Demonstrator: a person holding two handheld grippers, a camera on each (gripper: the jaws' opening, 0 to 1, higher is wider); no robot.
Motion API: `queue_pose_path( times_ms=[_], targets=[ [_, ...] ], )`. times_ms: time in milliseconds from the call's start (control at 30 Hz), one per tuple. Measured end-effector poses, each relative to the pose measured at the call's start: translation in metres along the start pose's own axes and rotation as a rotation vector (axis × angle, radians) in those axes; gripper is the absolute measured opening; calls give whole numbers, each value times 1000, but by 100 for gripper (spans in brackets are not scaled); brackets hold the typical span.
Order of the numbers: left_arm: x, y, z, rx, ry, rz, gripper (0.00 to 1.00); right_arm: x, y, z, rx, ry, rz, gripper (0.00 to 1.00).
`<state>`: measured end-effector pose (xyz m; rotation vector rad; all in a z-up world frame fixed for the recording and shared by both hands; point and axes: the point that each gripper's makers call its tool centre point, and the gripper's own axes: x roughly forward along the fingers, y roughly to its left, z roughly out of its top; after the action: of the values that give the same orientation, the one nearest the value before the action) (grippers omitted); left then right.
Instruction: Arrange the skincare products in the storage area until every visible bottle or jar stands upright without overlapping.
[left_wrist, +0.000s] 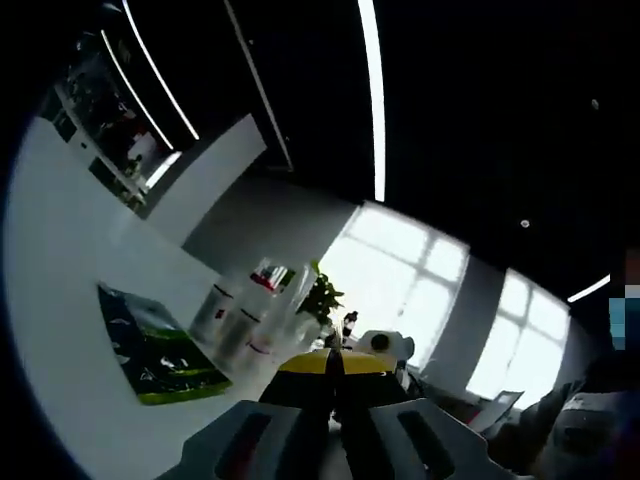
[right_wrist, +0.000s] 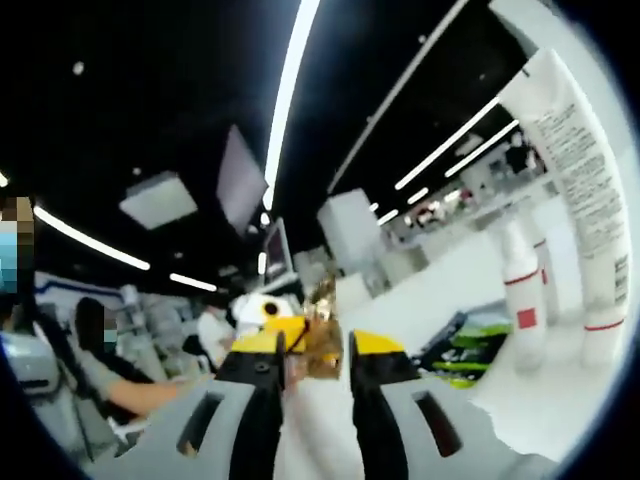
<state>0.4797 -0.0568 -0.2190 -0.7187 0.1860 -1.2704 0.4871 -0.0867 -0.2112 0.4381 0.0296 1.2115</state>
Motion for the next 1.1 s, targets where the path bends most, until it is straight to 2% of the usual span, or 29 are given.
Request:
queue_pose_path(
  times_ms=[167,200,233,300,433,567,633,700,733,800,833,900,933,967,1033,1067,1100],
  targets=[
    [1,-3,-8,15,23,19,0,-2,1,6,6,-26,4,10],
    [-1,2,-6,16,26,31,1,-2,4,7,20,-32,21,7],
    [-1,4,-6,17,25,39,1,-2,3,5,28,-15,15,1],
    [-1,6,-5,19,23,46,2,-4,-1,-1,23,27,-21,0],
    [1,11,-10,78,37,92,3,-5,-7,-1,68,32,-36,0],
    [1,15,-14,95,65,123,1,-7,-19,-5,94,60,-92,0],
    [-1,18,-13,85,78,148,1,-6,-25,-11,77,99,-117,0],
    [-7,21,-17,6,121,193,1,-7,-26,-26,82,181,-123,0],
    [-9,22,-18,-38,146,201,1,-7,-24,-31,89,206,-127,0],
    [-14,28,-21,-80,157,249,0,-5,-23,-40,84,244,-131,0],
    [-16,33,-21,-77,163,279,0,-3,-23,-45,70,267,-136,1],
    [-22,47,-24,-65,190,366,0,-4,-29,-62,16,355,-174,3],
    [-27,56,-26,-56,209,428,0,-4,-30,-67,-9,383,-187,3],
    [-31,60,-27,-46,222,461,0,-2,-30,-71,-50,395,-189,3],
    [-33,58,-28,-52,227,462,0,-1,-29,-75,-102,410,-206,3],
    [-34,59,-29,-57,229,470,0,0,-37,-74,-111,416,-210,3],
    [-38,64,-32,-68,243,512,0,1,-40,-73,-109,415,-213,3]
  ],
)
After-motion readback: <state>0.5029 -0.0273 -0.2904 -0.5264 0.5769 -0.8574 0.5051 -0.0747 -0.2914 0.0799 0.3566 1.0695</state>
